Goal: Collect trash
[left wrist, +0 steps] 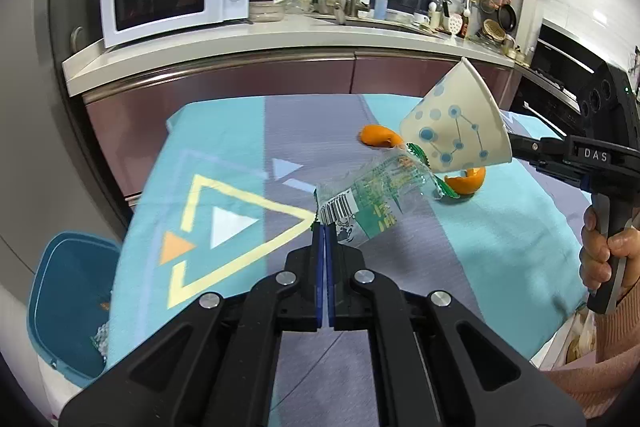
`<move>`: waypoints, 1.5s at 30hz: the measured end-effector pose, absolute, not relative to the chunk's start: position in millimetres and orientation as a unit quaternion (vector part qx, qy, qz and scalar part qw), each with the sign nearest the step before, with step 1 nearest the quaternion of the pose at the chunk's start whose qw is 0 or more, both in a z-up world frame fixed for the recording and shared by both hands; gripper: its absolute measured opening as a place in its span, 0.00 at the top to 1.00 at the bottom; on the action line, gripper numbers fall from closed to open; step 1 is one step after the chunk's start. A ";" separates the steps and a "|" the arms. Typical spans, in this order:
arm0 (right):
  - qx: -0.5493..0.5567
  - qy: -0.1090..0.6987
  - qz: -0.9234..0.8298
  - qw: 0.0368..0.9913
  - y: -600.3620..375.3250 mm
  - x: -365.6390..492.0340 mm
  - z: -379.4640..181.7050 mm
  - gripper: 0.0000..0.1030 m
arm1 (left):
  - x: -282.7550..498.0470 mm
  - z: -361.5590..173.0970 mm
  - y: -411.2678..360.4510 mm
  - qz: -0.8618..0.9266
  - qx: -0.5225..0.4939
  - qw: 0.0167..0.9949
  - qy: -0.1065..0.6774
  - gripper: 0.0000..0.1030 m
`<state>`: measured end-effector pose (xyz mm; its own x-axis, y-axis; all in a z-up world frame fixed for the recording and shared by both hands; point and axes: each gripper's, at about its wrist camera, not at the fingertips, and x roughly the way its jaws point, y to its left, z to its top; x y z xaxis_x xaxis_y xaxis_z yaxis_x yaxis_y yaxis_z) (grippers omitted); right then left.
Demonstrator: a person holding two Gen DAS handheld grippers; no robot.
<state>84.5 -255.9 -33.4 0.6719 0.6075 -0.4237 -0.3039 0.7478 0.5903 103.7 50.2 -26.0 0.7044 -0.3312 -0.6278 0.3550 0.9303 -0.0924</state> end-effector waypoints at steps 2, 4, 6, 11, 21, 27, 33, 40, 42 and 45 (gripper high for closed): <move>0.242 0.317 0.268 0.877 -245.7 85.8 -34.0 0.98 | 98.6 -24.4 57.8 -0.179 0.015 0.925 0.335 0.98; 0.241 0.321 0.277 0.873 -237.3 85.7 -35.4 0.98 | 93.2 -24.0 68.0 -0.171 0.011 0.927 0.334 0.98; 0.237 0.324 0.285 0.870 -227.9 88.3 -35.6 0.98 | 88.9 -23.5 77.6 -0.164 0.007 0.928 0.334 0.98; 0.226 0.336 0.308 0.861 -200.9 94.6 -34.7 0.98 | 77.2 -23.0 100.6 -0.142 -0.003 0.932 0.333 0.99; 0.206 0.348 0.345 0.847 -154.9 100.5 -31.2 0.98 | 58.1 -21.8 149.8 -0.095 -0.018 0.939 0.330 0.99; 0.197 0.355 0.367 0.837 -126.7 109.8 -28.9 0.98 | 52.6 -20.3 176.8 -0.066 -0.029 0.942 0.329 0.98; 0.182 0.362 0.389 0.828 -96.5 118.4 -25.8 0.98 | 49.4 -21.3 205.6 -0.036 -0.040 0.944 0.327 0.99; 0.162 0.370 0.411 0.817 -60.0 128.2 -21.0 0.98 | 48.6 -23.7 238.2 0.000 -0.053 0.944 0.327 0.98; 0.157 0.371 0.416 0.815 -50.2 130.8 -19.9 0.98 | 47.2 -25.4 245.7 0.009 -0.056 0.943 0.328 0.98; 0.151 0.374 0.424 0.811 -37.5 133.1 -18.0 0.98 | 46.2 -29.0 258.3 0.022 -0.061 0.941 0.331 0.98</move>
<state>133.1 -37.5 -18.0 0.3607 0.8006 -0.4784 -0.5750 0.5948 0.5618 46.2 258.3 -29.0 0.7798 0.0008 -0.6260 -0.0818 0.9916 -0.1007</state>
